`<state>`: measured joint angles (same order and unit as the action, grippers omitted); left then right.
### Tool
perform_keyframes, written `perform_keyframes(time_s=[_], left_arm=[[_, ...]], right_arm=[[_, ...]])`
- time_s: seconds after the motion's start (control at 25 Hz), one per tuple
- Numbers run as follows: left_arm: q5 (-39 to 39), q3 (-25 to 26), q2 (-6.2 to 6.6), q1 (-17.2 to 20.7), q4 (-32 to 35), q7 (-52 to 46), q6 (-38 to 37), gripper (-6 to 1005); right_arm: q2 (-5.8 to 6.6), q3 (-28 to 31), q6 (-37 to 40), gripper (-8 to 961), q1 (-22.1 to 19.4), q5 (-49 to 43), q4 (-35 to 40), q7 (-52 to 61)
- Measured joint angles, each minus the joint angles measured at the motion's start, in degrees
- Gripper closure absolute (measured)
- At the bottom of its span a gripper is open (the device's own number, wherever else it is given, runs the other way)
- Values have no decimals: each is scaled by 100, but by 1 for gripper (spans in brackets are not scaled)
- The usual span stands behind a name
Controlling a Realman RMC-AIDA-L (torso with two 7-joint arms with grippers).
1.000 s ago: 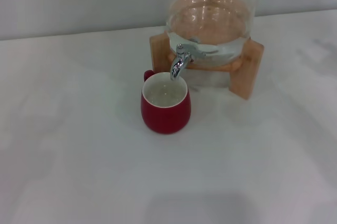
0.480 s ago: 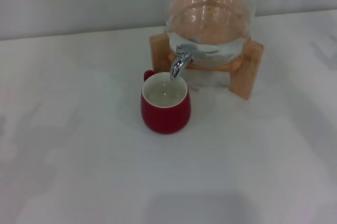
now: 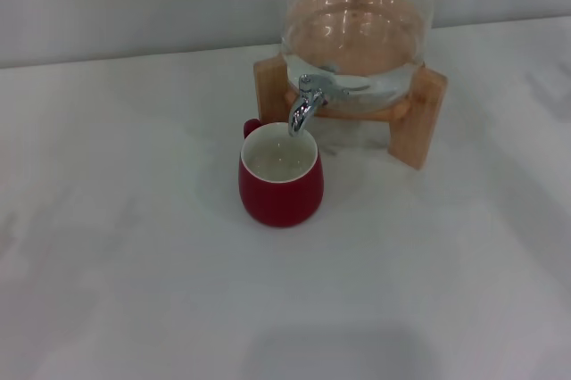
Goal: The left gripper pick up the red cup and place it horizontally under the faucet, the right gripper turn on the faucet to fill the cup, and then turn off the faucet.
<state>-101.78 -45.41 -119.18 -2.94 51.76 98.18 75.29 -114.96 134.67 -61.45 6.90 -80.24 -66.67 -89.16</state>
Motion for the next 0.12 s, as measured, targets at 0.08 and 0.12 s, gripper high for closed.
perform_keyframes(time_s=[0.08,0.12], left_arm=[[58,-9,0,44,0,133,160,136],[78,-6,-2,72,1,188,259,136]], right_arm=[[0,2,-1,312,-5,40,25,-23],[0,1,-2,312,-7,51,33,-42]])
